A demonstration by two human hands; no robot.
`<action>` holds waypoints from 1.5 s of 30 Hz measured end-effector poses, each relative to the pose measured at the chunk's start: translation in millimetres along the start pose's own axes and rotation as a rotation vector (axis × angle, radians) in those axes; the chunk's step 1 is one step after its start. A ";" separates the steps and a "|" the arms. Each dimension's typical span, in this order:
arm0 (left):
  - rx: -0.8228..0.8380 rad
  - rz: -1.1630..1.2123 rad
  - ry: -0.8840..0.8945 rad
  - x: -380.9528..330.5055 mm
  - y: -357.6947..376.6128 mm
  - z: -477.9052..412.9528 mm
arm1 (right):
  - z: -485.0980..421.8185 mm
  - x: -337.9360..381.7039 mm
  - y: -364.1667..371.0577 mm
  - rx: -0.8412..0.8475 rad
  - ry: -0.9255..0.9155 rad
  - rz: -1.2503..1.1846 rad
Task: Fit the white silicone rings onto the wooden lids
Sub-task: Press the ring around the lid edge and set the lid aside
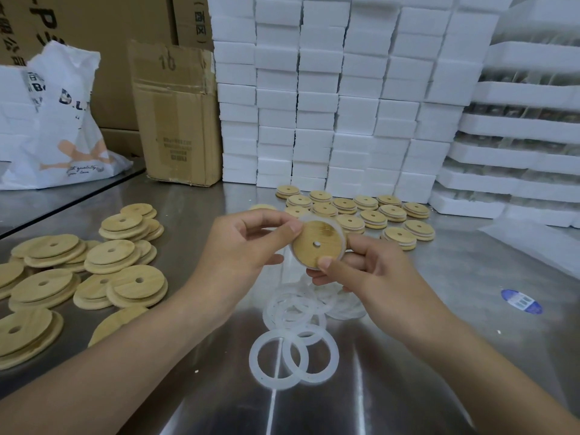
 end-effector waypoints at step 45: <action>0.094 0.033 -0.069 -6.8 3.5 0.6 | 1.2 9.8 -13.0 0.058 -0.074 0.042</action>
Point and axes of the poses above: each hand's wrist, its own z-axis away from the middle knuckle, its own y-axis out of the palm, x = y × z, the point moved 7 cm from there along -z, towards the middle knuckle, and after that the axes turned 11 degrees about z, right-handed, at the moved point
